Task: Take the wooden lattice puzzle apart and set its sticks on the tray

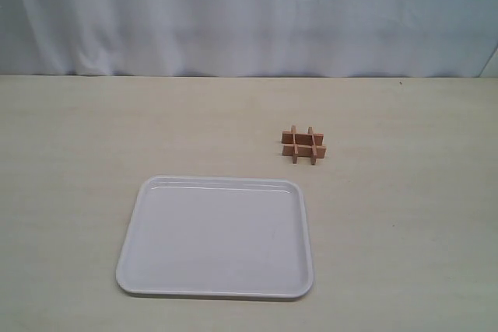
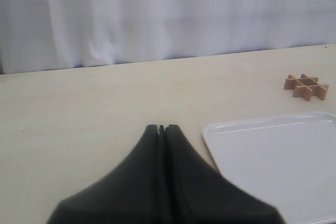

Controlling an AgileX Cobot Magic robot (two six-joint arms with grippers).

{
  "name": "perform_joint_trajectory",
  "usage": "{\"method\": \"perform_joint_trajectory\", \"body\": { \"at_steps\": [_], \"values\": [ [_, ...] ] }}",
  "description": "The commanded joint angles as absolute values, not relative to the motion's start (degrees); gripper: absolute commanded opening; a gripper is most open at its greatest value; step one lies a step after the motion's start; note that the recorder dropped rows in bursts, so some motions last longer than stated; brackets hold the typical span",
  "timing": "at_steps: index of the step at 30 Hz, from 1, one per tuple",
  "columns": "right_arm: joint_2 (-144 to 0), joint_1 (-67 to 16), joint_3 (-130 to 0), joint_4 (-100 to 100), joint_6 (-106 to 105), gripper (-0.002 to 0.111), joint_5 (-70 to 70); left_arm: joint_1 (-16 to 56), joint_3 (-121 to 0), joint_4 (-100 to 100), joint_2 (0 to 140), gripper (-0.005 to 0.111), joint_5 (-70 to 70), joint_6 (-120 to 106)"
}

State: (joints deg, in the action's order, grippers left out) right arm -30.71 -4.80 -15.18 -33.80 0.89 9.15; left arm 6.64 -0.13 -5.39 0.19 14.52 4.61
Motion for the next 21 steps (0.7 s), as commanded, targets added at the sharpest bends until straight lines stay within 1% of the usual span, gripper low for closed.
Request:
{"method": "perform_joint_trajectory", "body": {
  "at_steps": [1, 4, 8, 14, 18, 21],
  "values": [
    [-40.9, -4.9, -21.3, -33.3, 2.4, 0.004, 16.1, 6.6, 0.0, -5.3, 0.0, 0.000, 13.9, 4.8],
    [-49.2, -4.9, -27.7, -24.1, 2.2, 0.004, 16.0, 6.6, 0.0, -5.3, 0.0, 0.000, 13.9, 4.8],
    [-55.2, -4.9, -32.5, -16.2, 2.2, 0.004, 13.8, 6.6, 0.0, -5.3, 0.0, 0.000, 13.9, 4.8],
    [-64.2, -4.9, -40.9, -9.6, 2.2, 0.004, 2.0, 6.6, 0.0, -5.3, 0.0, 0.000, 13.9, 4.8],
    [-70.9, -4.9, -47.1, -5.0, 2.2, 0.004, -8.4, 6.6, 0.0, -5.3, 0.0, 0.000, 13.9, 4.8],
    [-75.5, -4.9, -52.2, -4.7, 2.2, 0.004, -15.1, 6.6, 0.0, -5.3, 0.0, 0.000, 13.9, 4.8]
  ]
}}
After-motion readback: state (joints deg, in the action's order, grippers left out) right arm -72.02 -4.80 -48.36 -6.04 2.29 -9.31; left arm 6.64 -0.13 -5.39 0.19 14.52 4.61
